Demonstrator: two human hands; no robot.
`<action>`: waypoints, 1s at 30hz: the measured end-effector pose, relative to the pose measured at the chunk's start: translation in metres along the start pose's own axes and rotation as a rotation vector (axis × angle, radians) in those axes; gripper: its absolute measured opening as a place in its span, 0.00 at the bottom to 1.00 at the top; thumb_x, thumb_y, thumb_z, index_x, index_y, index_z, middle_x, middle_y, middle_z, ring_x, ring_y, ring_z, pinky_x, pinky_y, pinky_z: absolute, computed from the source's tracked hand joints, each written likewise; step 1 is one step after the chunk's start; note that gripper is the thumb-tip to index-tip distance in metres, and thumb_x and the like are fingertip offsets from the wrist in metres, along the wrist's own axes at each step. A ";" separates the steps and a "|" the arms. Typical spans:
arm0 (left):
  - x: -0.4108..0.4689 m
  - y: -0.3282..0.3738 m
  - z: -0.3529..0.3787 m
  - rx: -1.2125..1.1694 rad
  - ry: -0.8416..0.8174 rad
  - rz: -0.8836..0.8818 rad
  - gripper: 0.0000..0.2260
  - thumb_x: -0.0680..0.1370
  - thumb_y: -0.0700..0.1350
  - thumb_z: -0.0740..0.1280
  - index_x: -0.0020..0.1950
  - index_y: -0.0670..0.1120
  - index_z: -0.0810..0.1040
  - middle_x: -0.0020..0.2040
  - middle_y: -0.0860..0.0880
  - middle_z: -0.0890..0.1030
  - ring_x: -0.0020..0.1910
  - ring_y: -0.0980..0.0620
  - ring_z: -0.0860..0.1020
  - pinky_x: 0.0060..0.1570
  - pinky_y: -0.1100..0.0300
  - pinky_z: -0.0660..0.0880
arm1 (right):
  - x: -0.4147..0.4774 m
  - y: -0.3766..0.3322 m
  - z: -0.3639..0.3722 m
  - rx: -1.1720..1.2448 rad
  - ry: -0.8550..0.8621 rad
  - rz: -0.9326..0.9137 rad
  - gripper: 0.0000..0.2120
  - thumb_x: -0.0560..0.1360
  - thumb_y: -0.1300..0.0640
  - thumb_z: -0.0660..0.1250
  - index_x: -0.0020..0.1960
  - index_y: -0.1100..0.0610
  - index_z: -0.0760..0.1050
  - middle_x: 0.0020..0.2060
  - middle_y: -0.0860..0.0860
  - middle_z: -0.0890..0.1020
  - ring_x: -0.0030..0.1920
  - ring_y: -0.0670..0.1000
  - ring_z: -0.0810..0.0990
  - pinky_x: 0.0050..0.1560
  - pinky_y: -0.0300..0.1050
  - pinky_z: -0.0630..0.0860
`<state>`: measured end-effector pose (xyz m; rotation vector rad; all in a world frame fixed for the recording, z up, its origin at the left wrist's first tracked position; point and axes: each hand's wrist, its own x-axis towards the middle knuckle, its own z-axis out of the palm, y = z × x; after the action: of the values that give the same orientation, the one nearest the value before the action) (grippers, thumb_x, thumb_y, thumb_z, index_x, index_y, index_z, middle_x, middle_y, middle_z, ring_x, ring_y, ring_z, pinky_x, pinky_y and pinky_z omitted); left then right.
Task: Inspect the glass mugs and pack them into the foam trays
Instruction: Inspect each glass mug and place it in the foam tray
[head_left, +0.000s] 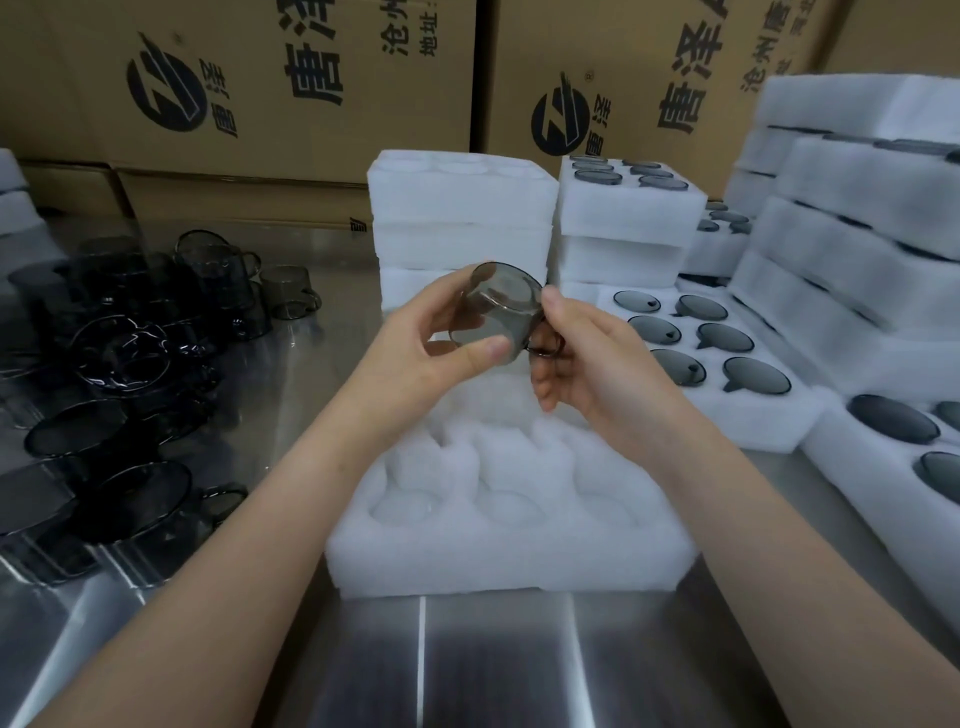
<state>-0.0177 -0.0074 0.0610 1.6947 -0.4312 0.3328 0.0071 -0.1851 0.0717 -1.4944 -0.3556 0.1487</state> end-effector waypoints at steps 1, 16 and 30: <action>-0.001 0.000 0.001 0.002 -0.022 0.002 0.25 0.71 0.45 0.70 0.69 0.50 0.71 0.63 0.50 0.79 0.64 0.53 0.75 0.62 0.55 0.74 | -0.001 0.000 0.000 -0.015 -0.008 -0.010 0.17 0.75 0.42 0.65 0.40 0.56 0.74 0.29 0.51 0.74 0.29 0.51 0.72 0.28 0.43 0.70; 0.001 0.002 0.003 -0.023 0.035 -0.147 0.20 0.78 0.59 0.62 0.62 0.47 0.75 0.56 0.48 0.83 0.57 0.52 0.81 0.59 0.54 0.72 | -0.004 0.002 0.002 0.232 -0.206 -0.170 0.09 0.74 0.58 0.63 0.48 0.60 0.80 0.32 0.51 0.78 0.32 0.48 0.76 0.35 0.40 0.76; -0.001 0.005 0.007 0.014 -0.114 -0.135 0.24 0.79 0.59 0.51 0.61 0.47 0.78 0.50 0.50 0.85 0.49 0.50 0.84 0.63 0.50 0.71 | -0.006 -0.002 0.007 -0.073 0.036 -0.357 0.07 0.73 0.54 0.69 0.38 0.50 0.83 0.25 0.48 0.75 0.27 0.48 0.71 0.31 0.37 0.70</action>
<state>-0.0210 -0.0145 0.0640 1.7523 -0.3959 0.1411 -0.0010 -0.1802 0.0729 -1.4789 -0.5968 -0.1765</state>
